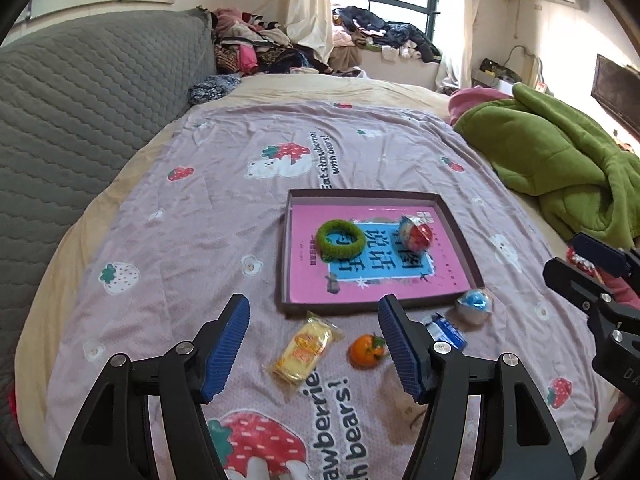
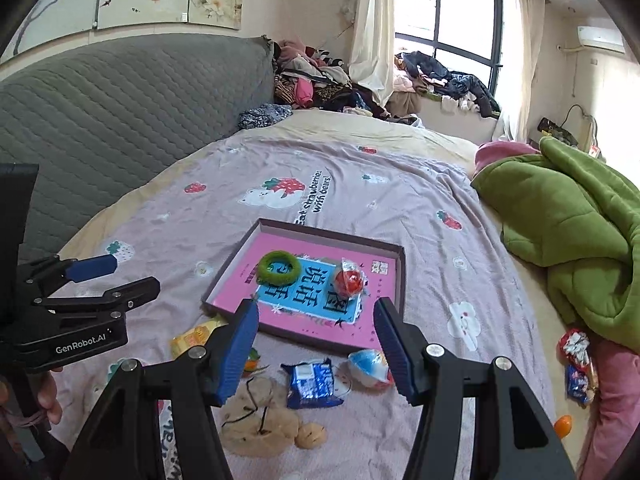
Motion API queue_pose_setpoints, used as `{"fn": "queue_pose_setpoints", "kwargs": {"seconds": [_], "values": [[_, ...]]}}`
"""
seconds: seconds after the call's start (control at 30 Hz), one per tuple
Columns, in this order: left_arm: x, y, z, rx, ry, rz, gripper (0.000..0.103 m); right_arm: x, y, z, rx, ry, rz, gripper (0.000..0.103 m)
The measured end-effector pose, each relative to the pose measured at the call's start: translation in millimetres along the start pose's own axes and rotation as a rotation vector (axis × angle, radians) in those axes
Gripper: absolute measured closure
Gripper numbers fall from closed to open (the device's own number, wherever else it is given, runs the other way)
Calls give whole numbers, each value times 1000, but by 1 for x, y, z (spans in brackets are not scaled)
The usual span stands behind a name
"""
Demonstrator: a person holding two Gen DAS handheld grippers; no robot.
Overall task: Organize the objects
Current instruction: 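Withdraw both grippers from the tray back toward the remaining items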
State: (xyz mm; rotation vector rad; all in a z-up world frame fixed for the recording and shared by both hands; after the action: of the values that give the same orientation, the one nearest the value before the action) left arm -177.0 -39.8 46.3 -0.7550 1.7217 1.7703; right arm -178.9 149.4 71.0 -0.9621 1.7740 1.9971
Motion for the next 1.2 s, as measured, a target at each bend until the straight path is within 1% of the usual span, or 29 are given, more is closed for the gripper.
{"fn": "queue_pose_setpoints", "kwargs": {"seconds": [0.2, 0.47, 0.83, 1.03, 1.2], "values": [[-10, -15, 13, 22, -15, 9, 34, -8, -17, 2, -12, -15, -4, 44], [-13, -35, 28, 38, -35, -4, 34, -19, -39, 9, -30, -37, 3, 43], [-15, -48, 37, 53, -29, -8, 34, -18, -63, 12, -22, -40, -13, 43], [-14, -55, 40, 52, -42, -22, 34, -17, -75, 11, -16, -31, -26, 43], [-12, -63, 44, 58, -42, -30, 34, -18, -87, 11, -18, -44, -33, 43]]}}
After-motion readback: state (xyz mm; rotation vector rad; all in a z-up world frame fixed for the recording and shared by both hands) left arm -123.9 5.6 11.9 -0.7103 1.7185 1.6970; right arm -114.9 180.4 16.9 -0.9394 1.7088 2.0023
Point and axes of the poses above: each gripper's, at about its wrist camera, not at the fingertips, and x roughly the way its jaws point, z to its right, y to its top, the point moved 4 cm from there along x, roughly the way its jaws point, and after that the axes turned 2 degrees about y, right-handed, at the moved point
